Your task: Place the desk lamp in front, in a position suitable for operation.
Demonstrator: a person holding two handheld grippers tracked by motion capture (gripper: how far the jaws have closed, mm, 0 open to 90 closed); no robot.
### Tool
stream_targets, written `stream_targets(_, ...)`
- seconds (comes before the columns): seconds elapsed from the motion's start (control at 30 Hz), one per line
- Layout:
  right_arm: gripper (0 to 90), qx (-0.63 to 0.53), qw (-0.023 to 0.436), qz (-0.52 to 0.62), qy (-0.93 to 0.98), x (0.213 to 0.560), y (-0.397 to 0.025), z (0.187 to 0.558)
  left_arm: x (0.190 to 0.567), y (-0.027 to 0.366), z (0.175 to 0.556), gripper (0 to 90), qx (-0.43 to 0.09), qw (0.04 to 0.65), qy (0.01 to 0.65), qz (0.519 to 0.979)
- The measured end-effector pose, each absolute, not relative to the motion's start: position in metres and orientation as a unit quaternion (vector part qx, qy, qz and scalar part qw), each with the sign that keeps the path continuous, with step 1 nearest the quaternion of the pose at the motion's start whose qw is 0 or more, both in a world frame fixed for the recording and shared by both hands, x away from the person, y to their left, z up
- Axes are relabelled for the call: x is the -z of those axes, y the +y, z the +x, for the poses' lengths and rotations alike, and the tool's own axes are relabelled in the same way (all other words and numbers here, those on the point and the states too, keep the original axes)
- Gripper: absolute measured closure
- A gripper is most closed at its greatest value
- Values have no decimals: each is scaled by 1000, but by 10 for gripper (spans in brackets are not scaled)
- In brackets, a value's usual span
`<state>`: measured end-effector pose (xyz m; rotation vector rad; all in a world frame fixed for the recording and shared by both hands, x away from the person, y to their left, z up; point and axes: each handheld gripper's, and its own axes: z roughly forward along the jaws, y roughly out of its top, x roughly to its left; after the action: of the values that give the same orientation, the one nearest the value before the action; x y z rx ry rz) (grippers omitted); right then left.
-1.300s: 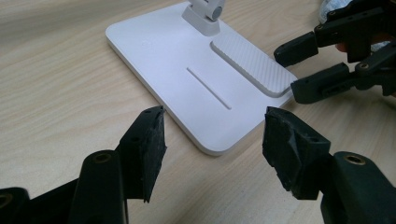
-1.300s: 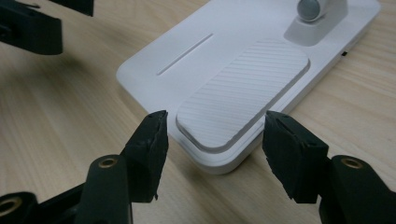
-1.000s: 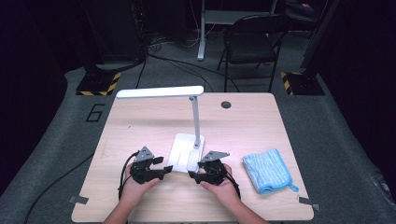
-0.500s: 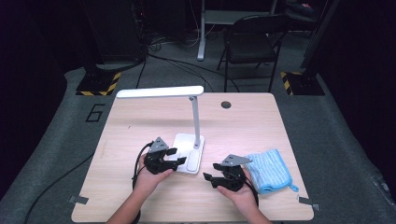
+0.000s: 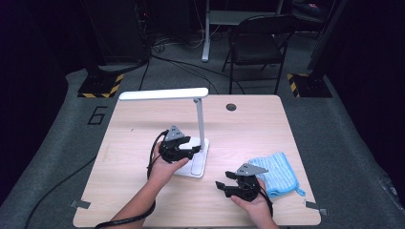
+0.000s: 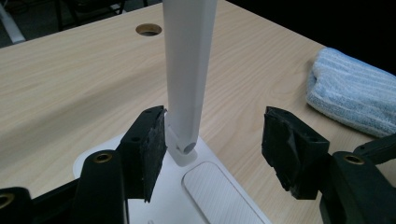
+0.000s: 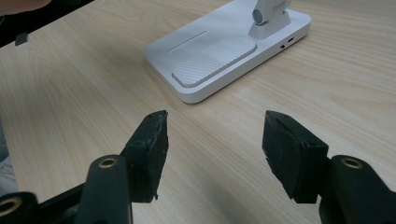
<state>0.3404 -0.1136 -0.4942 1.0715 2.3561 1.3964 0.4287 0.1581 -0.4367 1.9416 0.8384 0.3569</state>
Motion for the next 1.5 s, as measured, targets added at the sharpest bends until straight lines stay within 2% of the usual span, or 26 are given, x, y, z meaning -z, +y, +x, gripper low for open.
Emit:
stream_targets(0.3, 405, -477, 96, 361, 795, 498, -113, 341, 425, 147, 442, 397, -154, 492, 350, 782)
stream_targets(0.5, 405, -474, 93, 370, 794, 502, -114, 343, 424, 143, 448, 438, -149, 490, 356, 781)
stream_targets(1.17, 404, -476, 90, 378, 789, 506, -116, 346, 423, 124, 466, 573, -193, 486, 364, 771)
stream_targets(1.3, 403, -475, 89, 379, 789, 507, -117, 347, 424, 124, 469, 631, -197, 478, 368, 773)
stream_targets(1.5, 404, -477, 89, 380, 787, 507, -117, 348, 424, 122, 466, 659, -198, 481, 360, 775)
